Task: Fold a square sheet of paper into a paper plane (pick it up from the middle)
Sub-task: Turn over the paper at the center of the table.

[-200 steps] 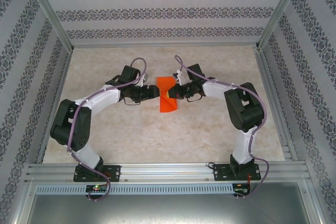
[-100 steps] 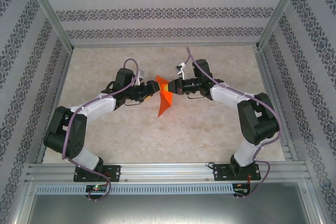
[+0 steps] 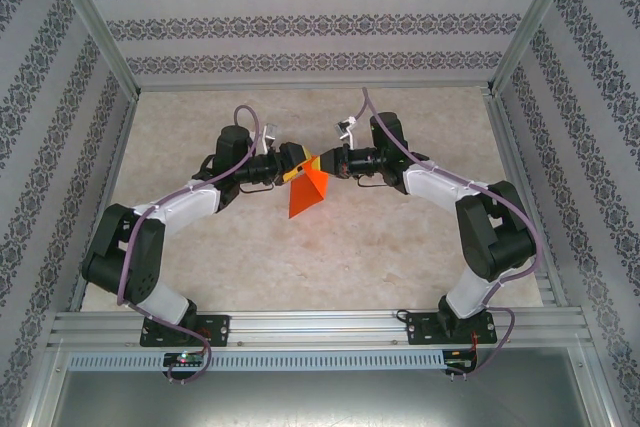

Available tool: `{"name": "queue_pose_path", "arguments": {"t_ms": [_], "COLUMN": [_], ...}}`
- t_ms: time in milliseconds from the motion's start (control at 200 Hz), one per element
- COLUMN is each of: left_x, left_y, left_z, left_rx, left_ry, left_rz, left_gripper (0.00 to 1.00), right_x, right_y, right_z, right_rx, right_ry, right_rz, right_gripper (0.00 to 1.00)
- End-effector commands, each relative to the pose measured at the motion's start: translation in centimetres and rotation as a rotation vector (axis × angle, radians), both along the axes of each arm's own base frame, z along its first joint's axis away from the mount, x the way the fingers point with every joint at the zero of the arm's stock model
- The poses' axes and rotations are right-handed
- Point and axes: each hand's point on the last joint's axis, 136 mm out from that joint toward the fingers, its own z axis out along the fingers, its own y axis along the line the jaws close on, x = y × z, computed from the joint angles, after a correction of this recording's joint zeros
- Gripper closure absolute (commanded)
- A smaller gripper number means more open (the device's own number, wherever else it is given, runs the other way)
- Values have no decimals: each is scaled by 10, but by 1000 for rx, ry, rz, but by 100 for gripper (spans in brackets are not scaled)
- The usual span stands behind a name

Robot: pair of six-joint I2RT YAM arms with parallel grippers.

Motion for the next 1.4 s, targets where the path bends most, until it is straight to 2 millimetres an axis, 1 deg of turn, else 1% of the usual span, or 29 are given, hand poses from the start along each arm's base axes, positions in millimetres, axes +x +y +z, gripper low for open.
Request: {"name": "queue_pose_path", "arguments": {"t_ms": [0,90,320,470,530,595,724,769,874,1019,1194,1394], "left_x": [-4,-6,-9,-10,-11,-12,-12,-12,-8,-3,-3,-8], "left_y": [-6,-8,-10,-13,-15,-16,-11,-10,-14,-19,-21,-21], "left_z": [24,22,18,17,14,5,-9,-11,-8,-1,13,13], "left_rx": [-57,-53,-39,-34,-28,0,65,74,43,0,-19,-10], "left_ry": [-53,-48,-36,-33,-25,-2,23,24,18,5,-24,-24], "left_rz": [-37,-46,-66,-82,-95,-105,-89,-87,-90,-96,-110,-126], "left_gripper": [39,44,45,47,46,44,41,41,41,46,53,59], "right_x": [2,4,8,8,8,8,8,8,6,6,7,9], "right_y": [0,-1,-3,-2,-2,-2,-3,-3,0,1,1,2], "right_z": [8,5,-1,-4,-5,-5,-2,-1,2,2,-8,-15], "right_rx": [46,51,54,68,73,75,83,89,106,113,102,97], "right_ry": [-10,7,36,57,59,58,55,56,62,69,99,121], "right_rz": [4,-7,-25,-22,-21,-22,-27,-27,-17,-16,-24,-35], "right_gripper": [100,100,100,100,100,100,100,100,100,100,100,100]}}
